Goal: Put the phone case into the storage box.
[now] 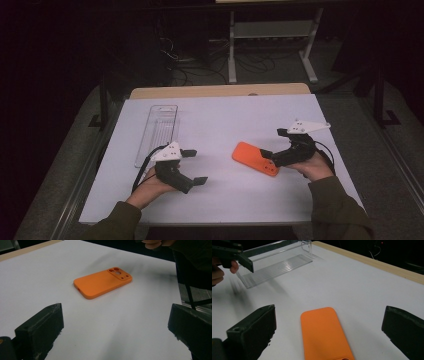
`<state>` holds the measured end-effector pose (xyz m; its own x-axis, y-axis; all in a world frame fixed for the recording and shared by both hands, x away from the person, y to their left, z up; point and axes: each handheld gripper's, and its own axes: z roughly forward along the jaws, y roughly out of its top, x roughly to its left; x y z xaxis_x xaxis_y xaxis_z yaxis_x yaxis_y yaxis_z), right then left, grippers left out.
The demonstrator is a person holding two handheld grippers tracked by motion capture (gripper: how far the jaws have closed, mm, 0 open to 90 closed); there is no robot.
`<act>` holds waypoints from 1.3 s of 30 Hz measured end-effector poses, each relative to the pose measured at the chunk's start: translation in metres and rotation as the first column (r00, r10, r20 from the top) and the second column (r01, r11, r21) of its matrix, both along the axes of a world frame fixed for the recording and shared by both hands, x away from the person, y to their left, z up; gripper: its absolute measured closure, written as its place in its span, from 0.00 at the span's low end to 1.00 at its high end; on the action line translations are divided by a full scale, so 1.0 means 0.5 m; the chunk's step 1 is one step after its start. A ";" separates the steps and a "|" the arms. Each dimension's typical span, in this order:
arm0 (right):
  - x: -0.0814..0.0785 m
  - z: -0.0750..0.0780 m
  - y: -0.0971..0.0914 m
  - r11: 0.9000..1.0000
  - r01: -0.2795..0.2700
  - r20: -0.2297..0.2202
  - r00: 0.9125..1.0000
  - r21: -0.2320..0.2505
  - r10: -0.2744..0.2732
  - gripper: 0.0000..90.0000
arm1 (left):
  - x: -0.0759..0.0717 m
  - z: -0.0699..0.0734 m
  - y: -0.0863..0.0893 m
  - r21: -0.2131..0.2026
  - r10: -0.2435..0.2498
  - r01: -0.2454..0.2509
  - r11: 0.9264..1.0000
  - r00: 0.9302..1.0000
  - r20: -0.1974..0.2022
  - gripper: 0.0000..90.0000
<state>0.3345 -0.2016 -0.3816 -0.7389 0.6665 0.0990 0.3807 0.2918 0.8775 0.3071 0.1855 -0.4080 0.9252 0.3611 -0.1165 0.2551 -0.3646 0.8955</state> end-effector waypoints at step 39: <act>0.100 0.023 -0.020 0.999 -0.031 -0.019 0.999 0.027 0.032 0.00 | 0.001 -0.003 -0.003 0.016 -0.018 0.018 1.000 1.000 0.010 0.00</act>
